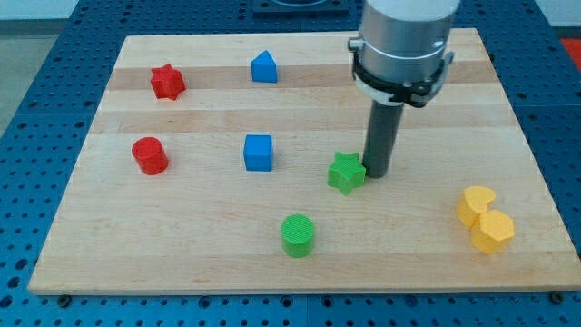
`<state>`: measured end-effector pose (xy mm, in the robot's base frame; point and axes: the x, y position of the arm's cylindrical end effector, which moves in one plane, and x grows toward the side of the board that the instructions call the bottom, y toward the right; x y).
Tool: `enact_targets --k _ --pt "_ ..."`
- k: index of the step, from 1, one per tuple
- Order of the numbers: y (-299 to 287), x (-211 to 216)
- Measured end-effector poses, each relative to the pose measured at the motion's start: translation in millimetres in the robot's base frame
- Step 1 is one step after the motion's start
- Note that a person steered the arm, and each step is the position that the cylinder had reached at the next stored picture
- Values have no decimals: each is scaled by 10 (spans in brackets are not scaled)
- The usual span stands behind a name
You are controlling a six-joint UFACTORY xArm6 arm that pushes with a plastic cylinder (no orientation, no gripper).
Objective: Slide the green star closer to the green circle
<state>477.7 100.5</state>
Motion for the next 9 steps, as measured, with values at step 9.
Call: enact_targets --k 9 --pt "-628 374"
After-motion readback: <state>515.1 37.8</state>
